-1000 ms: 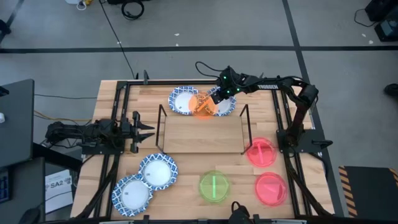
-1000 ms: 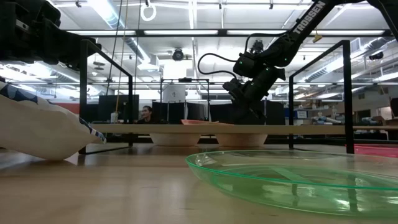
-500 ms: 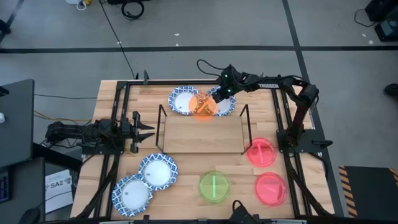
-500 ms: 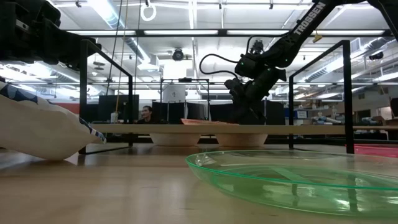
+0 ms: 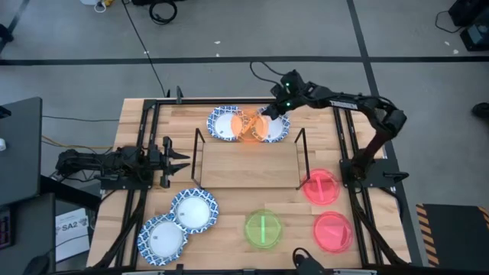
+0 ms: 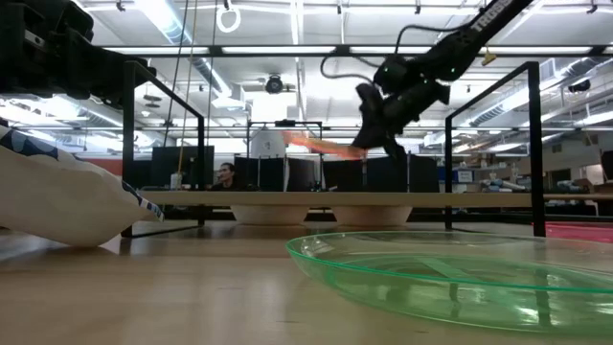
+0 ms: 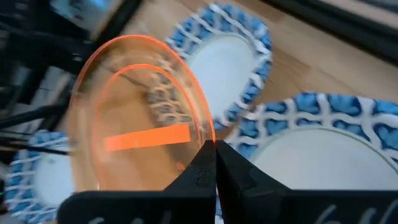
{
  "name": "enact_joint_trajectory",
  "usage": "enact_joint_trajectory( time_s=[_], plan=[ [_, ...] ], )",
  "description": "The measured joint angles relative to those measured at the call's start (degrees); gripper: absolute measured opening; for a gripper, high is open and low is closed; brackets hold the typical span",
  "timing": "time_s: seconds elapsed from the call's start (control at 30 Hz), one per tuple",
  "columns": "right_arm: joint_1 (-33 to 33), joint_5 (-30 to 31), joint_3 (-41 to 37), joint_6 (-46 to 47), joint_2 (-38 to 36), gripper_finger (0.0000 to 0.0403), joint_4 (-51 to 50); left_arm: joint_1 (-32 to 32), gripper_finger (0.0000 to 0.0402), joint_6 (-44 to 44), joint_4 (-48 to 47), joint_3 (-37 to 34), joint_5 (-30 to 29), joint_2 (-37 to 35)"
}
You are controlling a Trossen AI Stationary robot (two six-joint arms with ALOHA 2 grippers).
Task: Place and stack plates onto a shelf
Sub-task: Put the orange bowl on the shelf
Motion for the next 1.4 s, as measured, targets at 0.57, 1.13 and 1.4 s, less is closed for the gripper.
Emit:
enact_joint_trajectory(
  time_s=[0.57, 1.13, 1.4],
  plan=[
    [4.26, -1.19, 0.0, -13.75, -19.93, 0.0002, -23.22, 0.0, 0.0117, 0.0, 0.0, -0.01, -0.02, -0.02],
    [15.66, 10.71, 0.0, -18.47, -19.67, 0.0003, -31.02, -0.02, 0.0117, 0.0, 0.0, 0.01, -0.02, 0.0],
    [19.18, 14.08, 0.0, -21.47, -15.14, 0.0003, -30.79, 0.0, 0.0117, 0.02, 0.02, -0.01, -0.04, 0.0]
  ],
)
